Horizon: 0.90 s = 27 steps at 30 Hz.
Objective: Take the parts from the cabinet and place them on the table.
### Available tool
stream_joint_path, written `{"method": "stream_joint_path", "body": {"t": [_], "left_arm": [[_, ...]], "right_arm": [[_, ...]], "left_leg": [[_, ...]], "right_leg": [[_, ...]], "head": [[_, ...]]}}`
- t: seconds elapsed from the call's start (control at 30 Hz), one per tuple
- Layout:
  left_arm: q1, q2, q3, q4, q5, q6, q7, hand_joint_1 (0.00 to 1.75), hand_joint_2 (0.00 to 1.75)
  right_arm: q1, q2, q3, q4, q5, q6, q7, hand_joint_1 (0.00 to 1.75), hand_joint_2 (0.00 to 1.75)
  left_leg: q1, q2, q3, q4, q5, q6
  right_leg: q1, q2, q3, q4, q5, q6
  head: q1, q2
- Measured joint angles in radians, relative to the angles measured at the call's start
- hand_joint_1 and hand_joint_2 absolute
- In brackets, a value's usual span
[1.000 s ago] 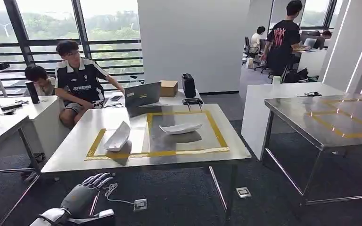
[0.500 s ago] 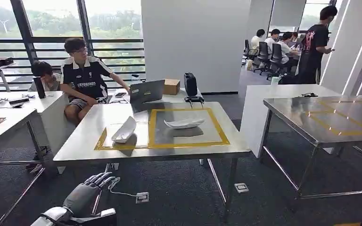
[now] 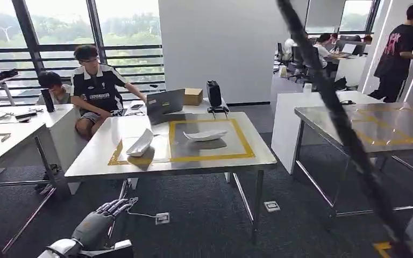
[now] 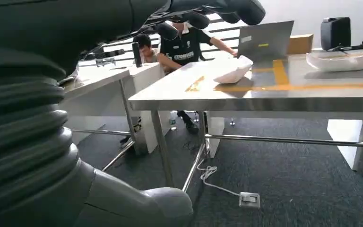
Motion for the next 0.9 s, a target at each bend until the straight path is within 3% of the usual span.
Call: {"method": "stream_joint_path", "body": {"t": [0.03,0.1,0.17,0.23,0.27,0.3,0.33,0.37,0.4,0.47,0.5,0.53,0.6,0.63,0.67,0.7,0.73,0.9], "left_arm": [[0.002,-0.001,0.000,-0.004,0.001,0.001,-0.002,0.00,1.75],[0.002,0.001,0.000,-0.004,0.003,0.002,-0.001,0.00,1.75],[0.002,0.002,0.000,-0.004,0.004,0.002,-0.001,0.00,1.75],[0.001,0.002,0.000,-0.005,0.004,0.002,0.001,0.00,1.75],[0.002,0.004,0.000,-0.005,0.005,0.002,0.003,0.00,0.00],[0.004,0.005,0.000,-0.005,0.006,0.002,0.003,0.00,0.00],[0.006,0.005,0.000,-0.005,0.006,0.002,0.003,0.00,0.00],[0.011,0.006,0.000,-0.005,0.007,0.002,-0.001,0.00,0.00],[0.017,0.009,0.000,-0.005,0.010,0.002,-0.010,0.00,0.00],[0.021,0.014,0.000,-0.005,0.015,0.002,-0.025,0.00,0.00],[0.021,0.014,0.000,-0.008,0.016,0.002,-0.028,0.00,0.00],[0.019,0.017,0.000,-0.011,0.016,0.002,-0.030,0.00,0.00],[0.019,0.017,0.000,-0.013,0.016,0.002,-0.029,0.00,0.00],[0.020,0.017,0.000,-0.013,0.016,0.002,-0.027,0.00,0.00],[0.019,0.016,-0.001,-0.014,0.016,0.003,-0.025,0.00,0.00],[0.019,0.015,-0.001,-0.014,0.016,0.005,-0.023,0.00,0.00],[0.019,0.014,-0.001,-0.014,0.016,0.007,-0.023,0.00,0.00],[0.019,0.014,-0.001,-0.013,0.016,0.017,-0.020,0.00,0.00]], "right_arm": [[0.000,-0.001,0.000,0.000,0.000,0.000,-0.003,0.00,0.00],[0.001,-0.001,0.000,0.000,0.000,0.003,-0.008,0.00,0.00],[0.005,-0.001,0.000,0.000,0.001,0.003,-0.008,0.00,0.00],[0.007,0.000,0.000,0.000,0.001,0.005,-0.008,0.00,0.00],[0.007,0.000,0.000,0.000,0.001,0.005,-0.008,0.00,0.00],[0.008,0.000,0.000,0.000,0.001,0.005,-0.009,0.00,0.00],[0.007,0.000,0.000,0.000,0.001,0.005,-0.009,0.00,0.00],[0.007,0.000,0.000,0.000,0.001,0.005,-0.009,0.00,0.00],[0.007,0.000,0.000,0.000,0.001,0.005,-0.009,0.00,0.00],[0.008,0.000,0.000,0.000,0.001,0.007,-0.009,0.00,0.00],[0.006,-0.001,0.000,0.000,0.001,0.009,-0.009,0.00,0.00],[0.005,-0.003,0.000,0.000,0.000,0.009,-0.009,0.00,0.00],[0.003,-0.003,0.000,0.000,0.000,0.007,-0.008,0.00,0.00],[0.003,-0.003,0.000,0.000,-0.001,0.005,-0.008,0.00,0.00],[0.004,-0.003,-0.001,0.000,-0.001,0.005,-0.008,0.00,0.00],[0.004,-0.003,-0.001,0.000,-0.001,0.004,-0.008,0.00,0.00],[0.004,-0.003,-0.002,0.000,-0.002,0.004,-0.009,0.00,0.00],[0.004,-0.003,-0.005,0.000,-0.002,0.003,-0.009,0.00,0.00]], "left_leg": [[-0.010,-0.007,0.020,-0.024,-0.003,0.015],[-0.015,-0.009,-0.002,-0.022,0.009,0.031],[-0.012,-0.003,-0.016,-0.031,0.030,0.057],[-0.012,-0.001,-0.034,-0.030,0.054,0.070],[-0.013,-0.002,-0.049,-0.029,0.066,0.073],[-0.015,-0.002,-0.063,-0.028,0.076,0.075],[-0.017,-0.003,-0.080,-0.027,0.083,0.075],[-0.019,-0.004,-0.094,-0.026,0.093,0.074],[-0.020,-0.003,-0.106,-0.024,0.100,0.073],[-0.020,-0.003,-0.120,-0.022,0.113,0.068],[-0.018,-0.001,-0.122,-0.021,0.118,0.065],[-0.021,-0.001,-0.127,-0.021,0.124,0.058],[-0.019,0.001,-0.128,-0.027,0.137,0.047],[-0.025,0.001,-0.129,-0.025,0.122,0.059],[-0.023,0.001,-0.130,-0.030,0.134,0.072],[-0.022,0.001,-0.130,-0.034,0.138,0.058],[-0.021,0.001,-0.130,-0.037,0.144,0.052],[-0.021,0.001,-0.134,-0.048,0.166,0.043]], "right_leg": [[-0.001,-0.001,-0.004,0.002,0.007,0.006],[-0.004,0.001,-0.004,-0.007,0.030,0.017],[-0.010,0.004,-0.012,-0.008,0.034,0.032],[-0.011,0.007,-0.045,0.078,-0.080,0.039],[-0.011,0.006,-0.068,0.160,-0.142,0.041],[-0.011,0.007,-0.085,0.231,-0.180,0.043],[-0.010,0.007,-0.095,0.296,-0.198,0.042],[-0.009,0.007,-0.087,0.314,-0.180,0.040],[-0.007,0.009,-0.056,0.289,-0.143,0.035],[0.000,0.009,0.054,0.148,-0.090,0.022],[0.006,0.011,0.113,0.053,-0.112,0.011],[0.009,0.010,0.148,0.004,-0.135,0.006],[0.014,0.009,0.140,-0.008,-0.135,0.003],[0.009,0.010,0.140,-0.016,-0.132,0.011],[0.011,0.009,0.139,-0.016,-0.130,0.013],[0.013,0.009,0.138,-0.016,-0.127,0.007],[0.013,0.009,0.135,-0.015,-0.123,0.003],[0.013,0.009,0.124,-0.013,-0.110,-0.004]], "head": [[0.002,0.000],[0.003,0.000],[0.001,0.000],[0.003,0.000],[0.002,0.000],[0.003,0.000],[0.003,0.000],[0.003,0.000],[0.003,0.000],[0.003,0.000],[0.003,0.000],[0.003,0.000],[0.003,0.000],[0.003,0.000],[0.003,0.000],[0.003,0.000],[0.003,0.000],[0.003,0.000]]}}
